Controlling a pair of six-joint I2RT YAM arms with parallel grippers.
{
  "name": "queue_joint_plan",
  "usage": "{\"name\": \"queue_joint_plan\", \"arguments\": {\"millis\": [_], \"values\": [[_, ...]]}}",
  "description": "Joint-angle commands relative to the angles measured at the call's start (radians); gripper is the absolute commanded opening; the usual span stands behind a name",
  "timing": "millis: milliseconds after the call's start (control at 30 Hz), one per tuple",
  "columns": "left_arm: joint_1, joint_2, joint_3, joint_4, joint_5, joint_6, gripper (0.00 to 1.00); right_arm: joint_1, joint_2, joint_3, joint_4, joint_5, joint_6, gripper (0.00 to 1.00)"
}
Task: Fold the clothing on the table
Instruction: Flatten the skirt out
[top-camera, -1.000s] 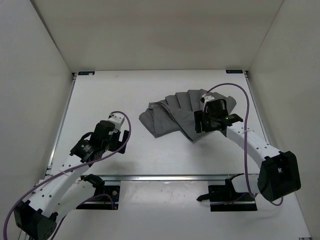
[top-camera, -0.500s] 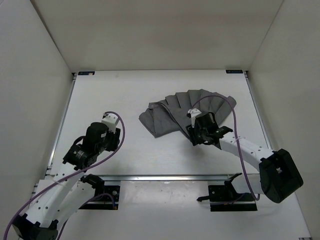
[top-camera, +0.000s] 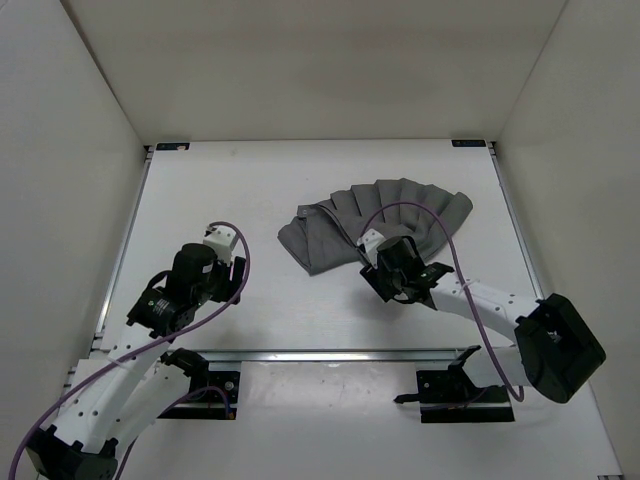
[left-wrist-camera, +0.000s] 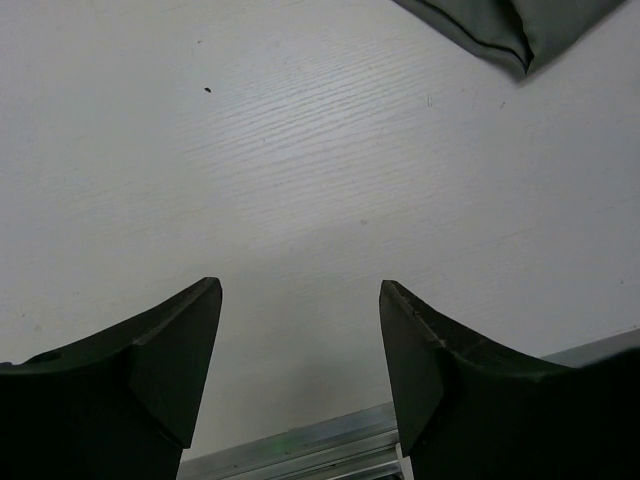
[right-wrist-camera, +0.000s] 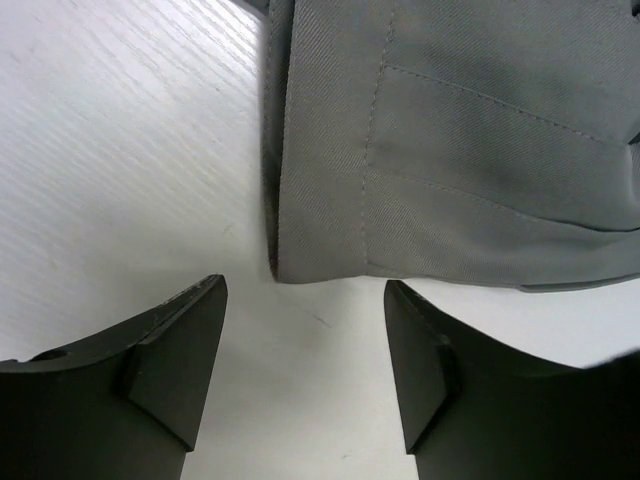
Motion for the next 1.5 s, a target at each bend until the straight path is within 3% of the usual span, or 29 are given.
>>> {"name": "queue_joint_plan", "arguments": {"millis": [0,200,267,367,433,533,567,600,767,867,933,1067,1167,1200,1233,1267,1400,1467], "values": [[-0.003,-0.007,0.018,0.0,0.006,-0.002,0.76,-0.006,0.023,0.0,0.069,0.035,-0.059,0.62],[0.003,-0.007,0.018,0.007,0.002,0.001,0.82,-0.022,0.085,-0.008,0.13,0.036,-0.064,0.62],[0.02,-0.022,0.017,0.003,0.002,0.004,0.97,-0.023,0.108,-0.014,0.138,0.062,-0.07,0.59],[0.035,-0.025,0.02,0.004,-0.001,0.001,0.96,-0.028,0.148,0.021,0.12,0.052,-0.075,0.56],[0.041,-0.034,0.02,0.004,-0.009,-0.002,0.93,-0.04,0.18,0.049,0.109,0.062,-0.066,0.44],[0.04,-0.035,0.01,0.033,0.0,-0.001,0.92,-0.034,0.177,0.054,0.123,0.093,-0.07,0.15],[0.038,-0.033,0.003,0.055,0.003,-0.005,0.9,-0.028,0.175,0.051,0.121,0.094,-0.07,0.0],[0.037,-0.021,0.0,0.061,0.008,-0.004,0.85,-0.029,0.162,0.054,0.123,0.088,-0.052,0.0],[0.031,0.138,0.125,0.24,0.107,-0.122,0.78,-0.04,0.071,0.141,-0.073,0.009,0.101,0.0],[0.008,0.36,0.208,0.352,0.175,-0.23,0.69,-0.075,0.016,0.169,-0.199,-0.085,0.184,0.0],[0.011,0.471,0.227,0.485,0.221,-0.279,0.65,-0.094,-0.024,0.16,-0.192,-0.12,0.194,0.0],[0.008,0.741,0.354,0.598,0.241,-0.294,0.59,-0.098,-0.067,0.132,-0.164,-0.149,0.192,0.0],[0.057,0.917,0.469,0.641,0.295,-0.307,0.3,-0.092,-0.062,0.135,-0.167,-0.149,0.192,0.0],[0.067,0.983,0.516,0.648,0.31,-0.307,0.33,-0.094,-0.058,0.141,-0.166,-0.154,0.191,0.0],[0.072,1.014,0.548,0.647,0.319,-0.301,0.51,-0.092,-0.065,0.143,-0.166,-0.148,0.197,0.0],[0.077,1.08,0.6,0.644,0.321,-0.297,0.58,-0.089,-0.062,0.137,-0.163,-0.154,0.192,0.0],[0.069,1.272,0.801,0.567,0.313,-0.261,0.63,-0.097,-0.081,0.132,-0.152,-0.174,0.194,0.0],[0.075,1.327,0.839,0.55,0.306,-0.257,0.61,-0.101,-0.084,0.134,-0.147,-0.177,0.19,0.0]]}}
